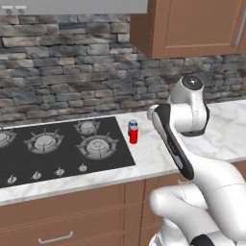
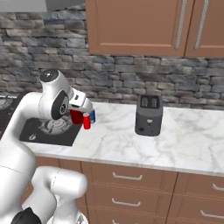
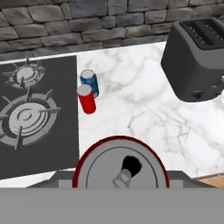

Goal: Four empty soda cans are scattered around the kitchen. Gather all the cans and cluster them next to the stove for recycling.

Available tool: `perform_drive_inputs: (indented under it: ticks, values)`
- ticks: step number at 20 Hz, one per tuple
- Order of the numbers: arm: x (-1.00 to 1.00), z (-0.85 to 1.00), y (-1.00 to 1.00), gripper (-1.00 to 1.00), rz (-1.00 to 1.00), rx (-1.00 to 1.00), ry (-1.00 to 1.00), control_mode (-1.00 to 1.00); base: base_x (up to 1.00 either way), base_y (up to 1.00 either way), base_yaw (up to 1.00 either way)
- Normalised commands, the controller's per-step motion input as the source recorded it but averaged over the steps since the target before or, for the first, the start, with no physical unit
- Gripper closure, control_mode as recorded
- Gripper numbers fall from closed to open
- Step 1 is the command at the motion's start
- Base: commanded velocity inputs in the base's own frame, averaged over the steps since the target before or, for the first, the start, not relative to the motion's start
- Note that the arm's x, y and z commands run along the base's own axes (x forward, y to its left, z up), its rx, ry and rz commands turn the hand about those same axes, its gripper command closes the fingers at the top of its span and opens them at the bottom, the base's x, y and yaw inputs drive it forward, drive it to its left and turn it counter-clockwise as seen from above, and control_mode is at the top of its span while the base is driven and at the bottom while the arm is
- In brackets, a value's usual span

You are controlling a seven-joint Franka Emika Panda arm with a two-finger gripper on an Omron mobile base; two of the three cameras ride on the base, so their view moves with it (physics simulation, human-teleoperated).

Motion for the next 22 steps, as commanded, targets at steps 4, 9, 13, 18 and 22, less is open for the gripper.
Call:
perform_drive_inputs:
  ticks: [4, 9, 13, 18, 22]
  values:
    - [0.0, 0.0, 0.0, 1.0, 0.0, 0.0, 0.0, 1.0, 0.25, 0.0, 0.09]
    - [0.0, -0.21, 0.07, 1.0, 0.0, 0.0, 0.1, -1.0, 0.02, 0.0, 0.01]
    - [0.28, -0.93, 0.35, 1.0, 0.0, 0.0, 0.02, -1.0, 0.0, 0.0, 0.0]
    - [0.82, -0.66, 0.35, 1.0, 0.0, 0.03, 0.0, -1.0, 0.0, 0.0, 0.0]
    - [0.57, -0.49, 0.0, 1.0, -0.01, 0.05, 0.0, -1.0, 0.0, 0.0, 0.0]
